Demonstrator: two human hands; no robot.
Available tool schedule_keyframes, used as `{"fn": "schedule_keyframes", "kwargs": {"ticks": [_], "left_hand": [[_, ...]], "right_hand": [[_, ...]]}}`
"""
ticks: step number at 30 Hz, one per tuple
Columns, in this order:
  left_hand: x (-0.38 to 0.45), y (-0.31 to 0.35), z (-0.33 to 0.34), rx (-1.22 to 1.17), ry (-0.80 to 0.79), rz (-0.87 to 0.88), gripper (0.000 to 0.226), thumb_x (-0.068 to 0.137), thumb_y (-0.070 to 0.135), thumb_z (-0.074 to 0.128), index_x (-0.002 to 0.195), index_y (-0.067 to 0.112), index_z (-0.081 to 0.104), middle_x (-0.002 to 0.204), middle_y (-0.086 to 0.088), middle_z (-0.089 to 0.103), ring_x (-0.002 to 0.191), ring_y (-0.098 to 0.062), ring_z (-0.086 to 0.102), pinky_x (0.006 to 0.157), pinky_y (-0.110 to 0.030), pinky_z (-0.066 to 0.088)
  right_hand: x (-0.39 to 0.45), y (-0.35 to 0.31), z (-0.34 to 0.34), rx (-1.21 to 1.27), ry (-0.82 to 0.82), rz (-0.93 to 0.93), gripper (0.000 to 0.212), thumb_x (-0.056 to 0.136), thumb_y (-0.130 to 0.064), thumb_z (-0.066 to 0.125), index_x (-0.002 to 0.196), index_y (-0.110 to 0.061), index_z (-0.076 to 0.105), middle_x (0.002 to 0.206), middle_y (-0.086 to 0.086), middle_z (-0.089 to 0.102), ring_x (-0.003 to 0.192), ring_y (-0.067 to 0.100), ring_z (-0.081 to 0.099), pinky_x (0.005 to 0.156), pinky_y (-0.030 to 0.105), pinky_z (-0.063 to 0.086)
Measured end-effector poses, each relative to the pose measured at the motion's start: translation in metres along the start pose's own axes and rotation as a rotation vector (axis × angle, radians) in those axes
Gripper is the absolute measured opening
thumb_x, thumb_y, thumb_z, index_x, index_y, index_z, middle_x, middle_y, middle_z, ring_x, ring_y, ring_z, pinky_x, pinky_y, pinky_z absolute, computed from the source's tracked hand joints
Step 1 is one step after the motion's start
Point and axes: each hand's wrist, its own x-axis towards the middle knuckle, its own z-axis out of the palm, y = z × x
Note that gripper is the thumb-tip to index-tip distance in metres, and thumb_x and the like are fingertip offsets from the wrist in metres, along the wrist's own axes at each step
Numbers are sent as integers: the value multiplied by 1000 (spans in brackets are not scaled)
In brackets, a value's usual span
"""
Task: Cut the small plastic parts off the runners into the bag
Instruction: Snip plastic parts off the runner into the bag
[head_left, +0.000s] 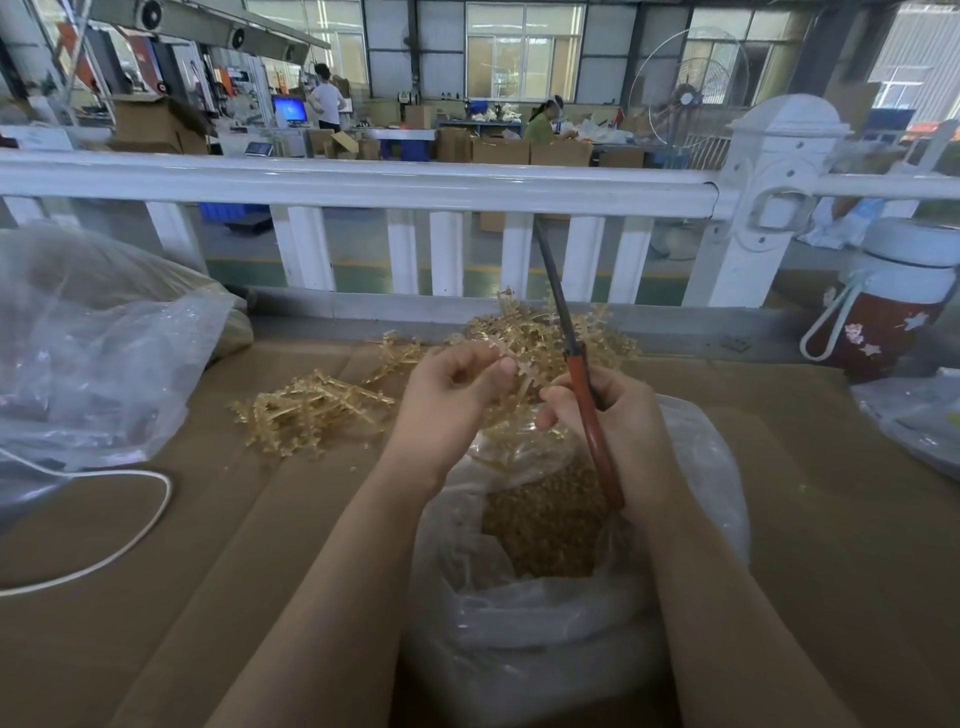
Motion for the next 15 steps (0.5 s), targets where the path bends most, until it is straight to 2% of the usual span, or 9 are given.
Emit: {"fn": "schedule_keyframes", "kwargs": {"ticks": [2,5,7,9,11,13,15], "left_hand": [[0,1,-2,-51,-33,41,13,89,23,72,78,25,77,88,4,72,88,-11,65,83,-26,52],[0,1,-2,-47,-66,67,15,88,25,72,83,13,78,94,-3,73,102,-20,64,88,-32,52],[-1,1,0,-65,-48,67,13,88,22,72,82,12,77,97,-3,71,98,-11,66,81,-21,51],[-2,3,1,-84,-10,66,10,88,20,73,78,18,76,96,5,68,93,-4,65,73,-11,49],[-1,2,0,-78,47,70,12,88,23,73,76,23,75,97,9,67,100,-11,63,79,-17,50],[-1,1,-1,-61,89,68,11,89,26,73,79,19,75,107,1,64,105,-16,61,92,-32,52],[-1,2,-2,-30,116,79,15,90,27,71,83,14,74,111,-1,59,107,-16,60,100,-40,50]], "right_hand": [[0,0,-1,1,-9,-3,12,92,-14,70,81,-8,73,68,-4,74,66,0,67,64,3,43],[0,0,-1,-31,-24,-14,16,91,-17,71,76,-12,74,69,-3,74,68,8,68,64,6,45],[1,-1,0,-49,-21,-11,17,89,-18,72,73,-15,74,68,-2,74,67,10,69,62,6,45],[1,-1,0,-58,-19,-8,14,87,-22,76,74,-18,74,68,-2,74,64,6,68,61,9,47],[1,2,-1,-100,-15,12,14,83,-35,80,78,-23,75,70,-5,74,64,4,68,62,19,51],[1,5,-1,-202,4,24,32,71,-59,80,83,-30,74,75,-15,74,69,1,69,67,27,53],[0,7,0,-323,31,13,50,58,-78,70,85,-36,71,80,-26,71,74,-4,67,70,29,53]]}}
